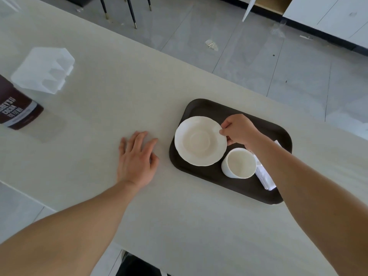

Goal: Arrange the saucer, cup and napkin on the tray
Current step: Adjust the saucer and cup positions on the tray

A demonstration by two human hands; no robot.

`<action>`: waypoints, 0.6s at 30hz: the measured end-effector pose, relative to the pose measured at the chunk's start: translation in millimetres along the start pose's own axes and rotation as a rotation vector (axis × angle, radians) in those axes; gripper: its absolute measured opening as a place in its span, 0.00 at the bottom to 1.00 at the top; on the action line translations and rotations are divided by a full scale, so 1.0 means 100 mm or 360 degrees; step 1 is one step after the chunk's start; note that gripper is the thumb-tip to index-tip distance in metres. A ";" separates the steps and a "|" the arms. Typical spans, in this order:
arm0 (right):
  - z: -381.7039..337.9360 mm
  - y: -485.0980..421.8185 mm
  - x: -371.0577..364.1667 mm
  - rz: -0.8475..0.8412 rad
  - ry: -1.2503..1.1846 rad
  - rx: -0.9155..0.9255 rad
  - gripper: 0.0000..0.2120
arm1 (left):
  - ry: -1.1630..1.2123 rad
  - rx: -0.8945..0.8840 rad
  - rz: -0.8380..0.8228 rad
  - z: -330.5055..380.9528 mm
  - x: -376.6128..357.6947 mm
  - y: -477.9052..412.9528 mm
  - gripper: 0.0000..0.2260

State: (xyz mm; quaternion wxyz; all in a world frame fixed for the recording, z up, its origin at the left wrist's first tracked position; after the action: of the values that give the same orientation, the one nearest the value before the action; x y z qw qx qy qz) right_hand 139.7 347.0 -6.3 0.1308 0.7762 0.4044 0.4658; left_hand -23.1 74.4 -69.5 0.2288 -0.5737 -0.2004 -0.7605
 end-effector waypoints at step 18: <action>-0.01 -0.24 0.18 0.0232 -0.0422 -0.0149 0.05 | -0.0053 -0.0039 0.0086 -0.05 -0.07 -0.02 0.19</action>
State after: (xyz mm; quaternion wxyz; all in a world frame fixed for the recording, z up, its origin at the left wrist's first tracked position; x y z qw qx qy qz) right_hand 130.8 376.1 -8.3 0.1848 0.8512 0.3039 0.3859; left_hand -26.1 74.4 -77.5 0.2389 -0.5943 -0.1794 -0.7467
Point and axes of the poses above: each hand's wrist, its own y-axis away from the middle knuckle, its own x-axis out of the back of the hand, z = x × y, the point moved 1 cm from there along -y, towards the middle knuckle, and after that the axes turned 7 degrees about -z, right-handed, at the moved point
